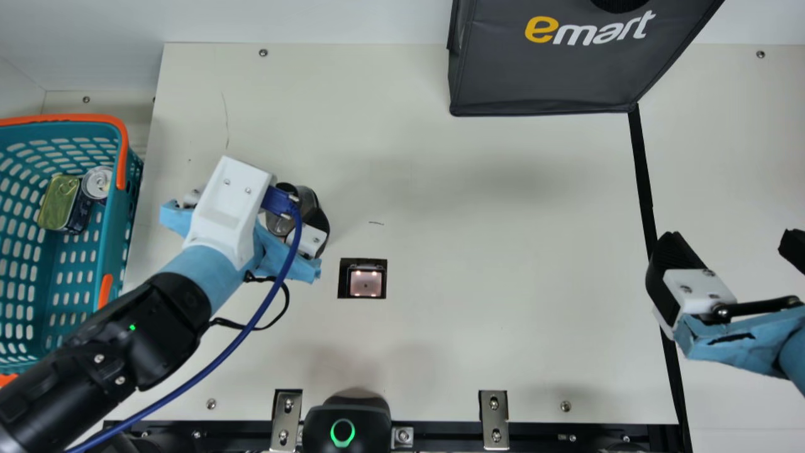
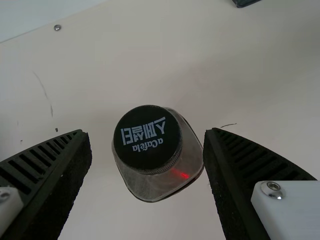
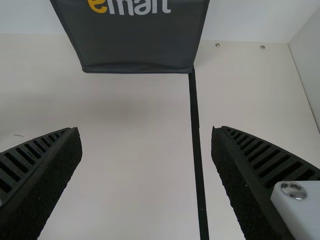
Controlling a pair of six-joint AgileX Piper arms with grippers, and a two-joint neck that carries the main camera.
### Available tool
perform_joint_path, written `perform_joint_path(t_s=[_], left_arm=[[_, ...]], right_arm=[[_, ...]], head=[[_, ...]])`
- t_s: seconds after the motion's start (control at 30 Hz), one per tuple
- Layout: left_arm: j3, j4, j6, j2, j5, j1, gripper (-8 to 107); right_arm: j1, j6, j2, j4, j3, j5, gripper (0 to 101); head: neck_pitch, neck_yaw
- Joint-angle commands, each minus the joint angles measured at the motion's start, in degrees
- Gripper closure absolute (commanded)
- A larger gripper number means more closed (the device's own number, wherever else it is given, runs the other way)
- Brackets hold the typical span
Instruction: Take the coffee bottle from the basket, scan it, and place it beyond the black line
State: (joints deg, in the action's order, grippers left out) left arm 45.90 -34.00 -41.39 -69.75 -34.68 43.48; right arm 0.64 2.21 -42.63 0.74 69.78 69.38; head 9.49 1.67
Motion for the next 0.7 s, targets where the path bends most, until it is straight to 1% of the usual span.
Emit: perform_joint_path(t_s=[0.0, 0.4, 0.67], left_arm=[[-0.2, -0.6, -0.8, -0.2, 0.2, 0.0, 9], [-0.8, -3.0, -4.3, -1.4, 1.3, -0.6, 9], [-1.4, -2.4, -4.8, -1.6, 2.5, -1.0, 62]], right_arm=[[0.0, 0.0, 0.0, 0.0, 0.0, 0.0, 10], [0.0, 0.0, 0.0, 0.0, 0.0, 0.0, 10], [0.0, 0.0, 0.0, 0.0, 0.0, 0.0, 10]], head=[[-1.6, -0.1], [-1.6, -0.1], [-1.6, -0.1]])
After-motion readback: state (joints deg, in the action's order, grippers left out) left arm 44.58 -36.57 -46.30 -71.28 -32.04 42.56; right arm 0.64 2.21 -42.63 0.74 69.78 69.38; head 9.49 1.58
